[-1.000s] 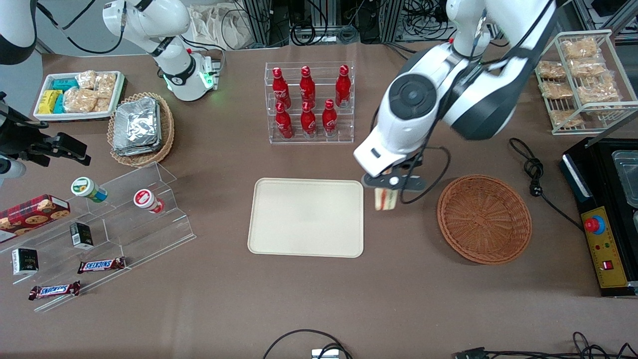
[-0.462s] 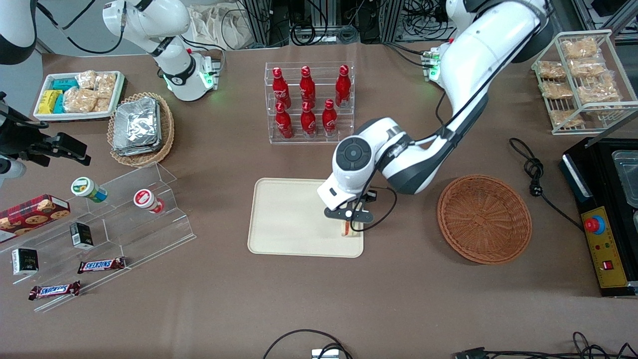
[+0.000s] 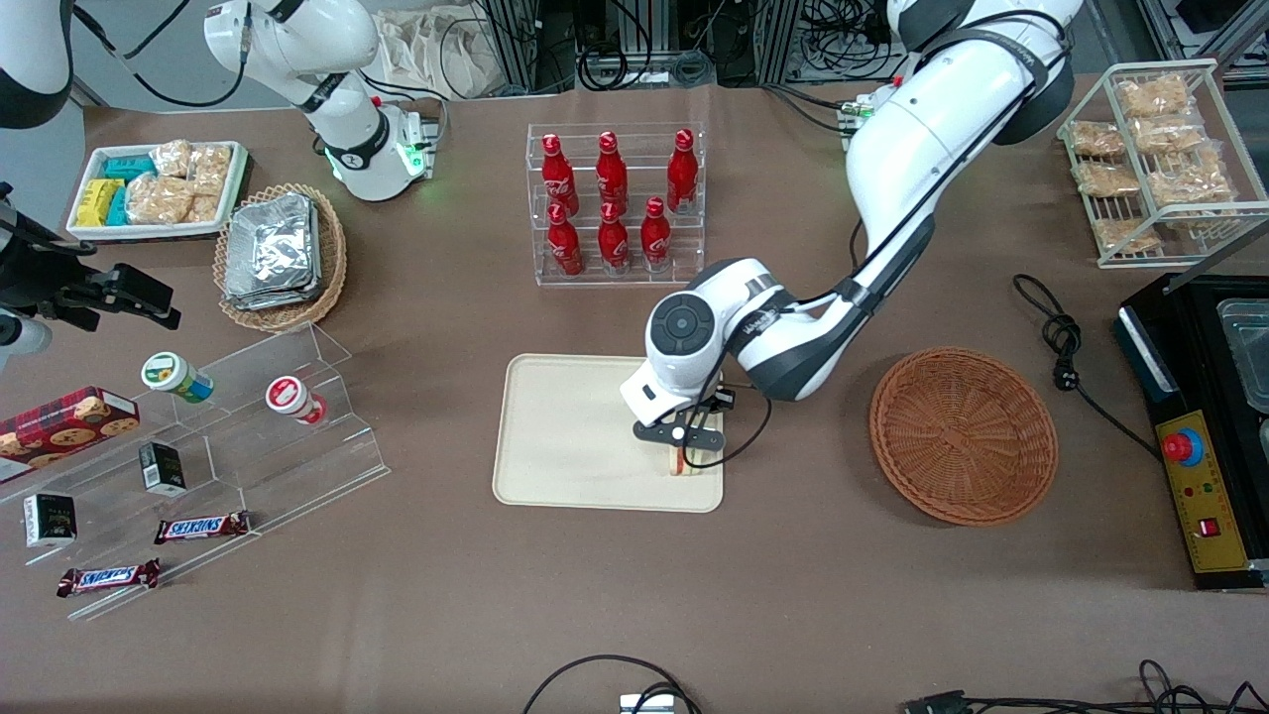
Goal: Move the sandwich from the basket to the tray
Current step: 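Lower the sandwich onto the tray and open the left gripper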
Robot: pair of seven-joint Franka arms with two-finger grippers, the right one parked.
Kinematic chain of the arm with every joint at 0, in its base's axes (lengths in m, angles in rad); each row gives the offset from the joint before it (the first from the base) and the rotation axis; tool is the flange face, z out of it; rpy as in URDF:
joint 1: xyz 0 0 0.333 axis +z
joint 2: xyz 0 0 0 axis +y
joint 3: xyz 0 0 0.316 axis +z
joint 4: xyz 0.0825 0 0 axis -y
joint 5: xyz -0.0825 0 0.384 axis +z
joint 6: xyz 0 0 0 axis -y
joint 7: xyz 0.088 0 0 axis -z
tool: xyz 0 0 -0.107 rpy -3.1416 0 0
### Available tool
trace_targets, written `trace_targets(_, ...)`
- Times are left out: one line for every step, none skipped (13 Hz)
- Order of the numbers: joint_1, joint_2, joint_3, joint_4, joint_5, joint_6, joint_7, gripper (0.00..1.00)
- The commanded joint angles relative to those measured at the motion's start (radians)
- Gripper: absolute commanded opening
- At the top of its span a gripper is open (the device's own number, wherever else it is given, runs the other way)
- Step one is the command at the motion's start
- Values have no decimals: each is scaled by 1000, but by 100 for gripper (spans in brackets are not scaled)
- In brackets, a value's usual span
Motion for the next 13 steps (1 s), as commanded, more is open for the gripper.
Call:
trace_targets(-28, 17, 17, 31, 46, 20, -19, 100)
trace_targets(-27, 7, 17, 31, 39, 20, -28, 100)
trace_targets(-16, 0, 17, 30, 37, 14, -57, 100)
trace_targets(-16, -25, 17, 27, 36, 1, -89, 100)
trace_targets(-16, -58, 16, 27, 33, -47, -100, 100)
trace_targets(-16, -107, 14, 31, 27, -134, -100, 100)
trace_targets(7, -171, 14, 28, -13, -201, -83, 100)
trace_targets(72, -234, 0, 21, -74, -228, -38, 100)
trace_targets(116, -305, -9, -5, -125, -243, 30, 100)
trace_targets(178, -374, -10, -39, -186, -256, 77, 100)
trace_targets(232, -440, -12, -77, -220, -257, 113, 100)
trace_targets(277, -494, -12, -109, -245, -257, 148, 100)
trace_targets(329, -541, -12, -140, -272, -257, 188, 100)
